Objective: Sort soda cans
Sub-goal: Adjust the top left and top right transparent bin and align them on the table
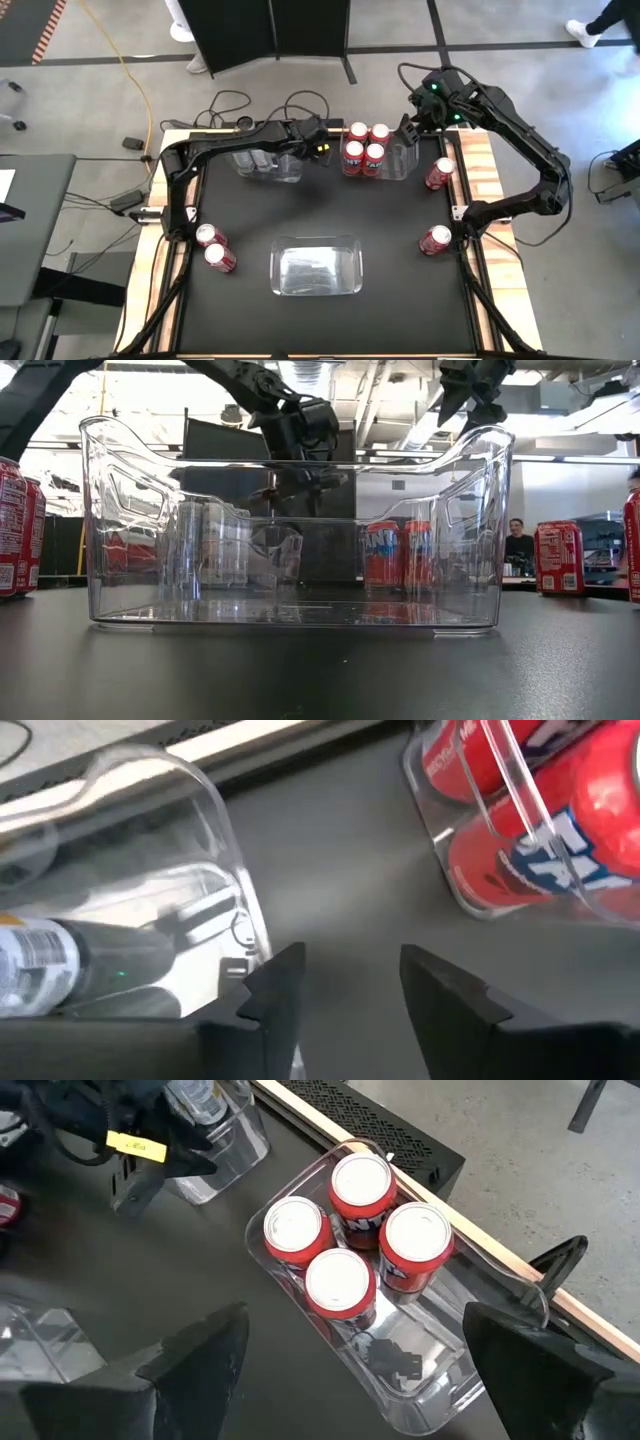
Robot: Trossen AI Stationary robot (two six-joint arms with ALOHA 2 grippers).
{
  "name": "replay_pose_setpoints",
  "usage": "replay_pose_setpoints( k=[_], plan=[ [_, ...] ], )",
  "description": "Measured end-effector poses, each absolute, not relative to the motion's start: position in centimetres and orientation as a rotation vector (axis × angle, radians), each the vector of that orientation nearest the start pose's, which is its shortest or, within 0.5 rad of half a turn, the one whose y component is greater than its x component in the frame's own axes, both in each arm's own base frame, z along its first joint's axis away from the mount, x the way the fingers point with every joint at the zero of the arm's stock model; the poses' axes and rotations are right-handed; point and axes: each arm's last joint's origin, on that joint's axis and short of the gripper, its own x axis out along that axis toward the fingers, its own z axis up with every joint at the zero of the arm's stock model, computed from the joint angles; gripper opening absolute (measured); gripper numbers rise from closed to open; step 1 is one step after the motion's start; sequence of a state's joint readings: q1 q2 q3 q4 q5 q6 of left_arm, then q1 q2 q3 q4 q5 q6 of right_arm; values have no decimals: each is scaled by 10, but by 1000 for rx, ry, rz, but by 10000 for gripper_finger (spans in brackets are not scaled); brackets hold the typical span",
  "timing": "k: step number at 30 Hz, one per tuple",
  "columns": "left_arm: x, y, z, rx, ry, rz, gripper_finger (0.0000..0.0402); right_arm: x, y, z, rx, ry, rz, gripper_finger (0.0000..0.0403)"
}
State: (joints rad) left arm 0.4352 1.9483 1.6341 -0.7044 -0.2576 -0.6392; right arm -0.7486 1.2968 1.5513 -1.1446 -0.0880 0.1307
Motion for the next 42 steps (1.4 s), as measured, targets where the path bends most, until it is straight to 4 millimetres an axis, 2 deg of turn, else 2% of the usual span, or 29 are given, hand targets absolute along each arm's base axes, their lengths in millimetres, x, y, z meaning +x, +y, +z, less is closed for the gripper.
replay_pose_setpoints(
  k=[6, 10, 16, 20, 22, 27, 35, 38, 42],
  plan=[
    [372, 192, 249, -642, 814, 936, 107, 171, -156, 402, 505, 782, -679, 382],
    [373, 191, 251, -665, 820, 919, 82, 171, -155, 402, 521, 786, -684, 382],
    [381, 177, 277, -647, 819, 888, 94, 171, -155, 402, 522, 787, -684, 382],
    [379, 175, 288, -538, 815, 984, 120, 171, -156, 402, 518, 778, -684, 382],
    [375, 182, 287, -555, 831, 984, 132, 171, -156, 402, 518, 777, -685, 382],
    [372, 200, 267, -620, 910, 942, 148, 171, -155, 401, 532, 787, -670, 382],
    [370, 204, 264, -600, 940, 951, 149, 170, -152, 399, 549, 821, -660, 382],
    [370, 204, 263, -567, 960, 940, 137, 170, -152, 400, 547, 817, -661, 382],
    [375, 205, 258, -499, 976, 900, 97, 170, -152, 400, 548, 817, -661, 382]
  ],
)
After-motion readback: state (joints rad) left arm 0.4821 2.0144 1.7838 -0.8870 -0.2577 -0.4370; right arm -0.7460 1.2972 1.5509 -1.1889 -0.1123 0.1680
